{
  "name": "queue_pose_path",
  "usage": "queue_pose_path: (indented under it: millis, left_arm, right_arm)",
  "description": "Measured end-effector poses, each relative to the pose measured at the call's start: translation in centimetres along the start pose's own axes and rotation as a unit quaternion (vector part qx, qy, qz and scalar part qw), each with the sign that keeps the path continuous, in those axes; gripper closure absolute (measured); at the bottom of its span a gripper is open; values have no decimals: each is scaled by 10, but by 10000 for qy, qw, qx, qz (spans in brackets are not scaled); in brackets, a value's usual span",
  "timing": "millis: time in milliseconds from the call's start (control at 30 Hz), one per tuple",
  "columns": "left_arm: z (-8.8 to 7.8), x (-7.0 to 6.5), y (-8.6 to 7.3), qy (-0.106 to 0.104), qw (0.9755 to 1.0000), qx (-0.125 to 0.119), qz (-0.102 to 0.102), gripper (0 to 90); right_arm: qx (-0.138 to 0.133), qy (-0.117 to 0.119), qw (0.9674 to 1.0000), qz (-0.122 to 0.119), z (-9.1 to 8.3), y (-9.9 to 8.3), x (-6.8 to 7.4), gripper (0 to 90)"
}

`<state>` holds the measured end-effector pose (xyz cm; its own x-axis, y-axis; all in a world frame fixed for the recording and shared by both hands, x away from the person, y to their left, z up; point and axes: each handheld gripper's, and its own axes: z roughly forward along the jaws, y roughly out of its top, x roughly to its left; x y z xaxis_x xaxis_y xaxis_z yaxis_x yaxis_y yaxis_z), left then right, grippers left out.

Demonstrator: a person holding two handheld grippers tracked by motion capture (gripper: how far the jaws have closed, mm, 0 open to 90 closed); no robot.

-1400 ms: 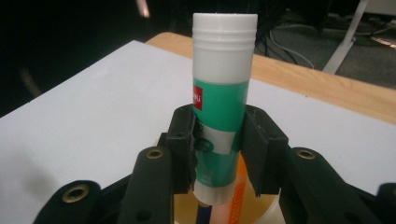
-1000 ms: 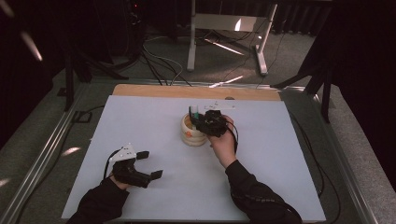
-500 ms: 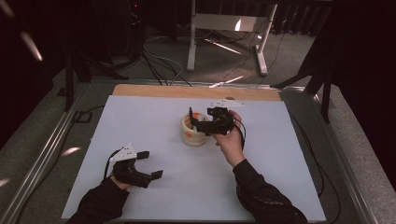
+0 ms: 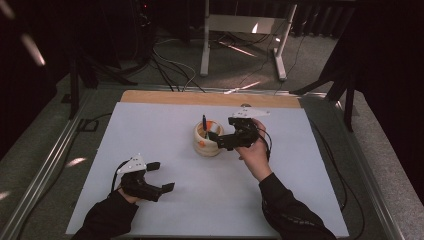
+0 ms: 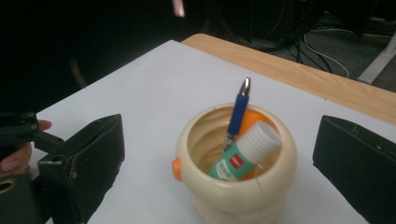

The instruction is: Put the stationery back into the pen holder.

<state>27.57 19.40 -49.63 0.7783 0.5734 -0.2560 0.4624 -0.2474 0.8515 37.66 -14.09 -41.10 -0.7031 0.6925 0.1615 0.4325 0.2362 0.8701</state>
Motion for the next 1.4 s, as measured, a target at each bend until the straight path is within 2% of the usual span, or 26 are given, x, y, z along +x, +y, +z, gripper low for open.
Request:
queue_pose_path:
  millis: [233, 533, 667, 867, 1133, 1233, 1267, 1400]
  left_arm:
    - [0, 1, -1, -17, 10000, -24, 6, 3]
    - [0, 0, 0, -34, 10000, -24, 11, 3]
    - [-1, 0, 0, -26, 10000, -25, 30, 3]
    - [-1, 0, 0, -30, 10000, -43, 19, 3]
    - [-1, 0, 1, -53, 10000, -44, 34, 3]
    - [-2, 0, 0, -39, 10000, -61, 37, 3]
    - [-2, 0, 1, -34, 10000, -72, 28, 3]
    - [-3, 0, 0, -39, 9999, -89, 29, 3]
  right_arm:
    - [-82, -10, 10000, -53, -16, -10, -9, 19]
    - [-56, -27, 10000, -77, -34, -33, -21, 19]
    - [-6, 25, 10000, -11, -39, -43, -23, 19]
    - [26, 64, 9999, 121, -52, -69, -31, 19]
    - [97, -23, 9999, 106, -62, -88, -32, 19]
    - [108, -66, 9999, 27, -66, -93, -31, 19]
    - [64, -170, 9998, -70, -72, -100, -28, 19]
    - [54, -213, 9997, -106, -78, -108, -27, 19]
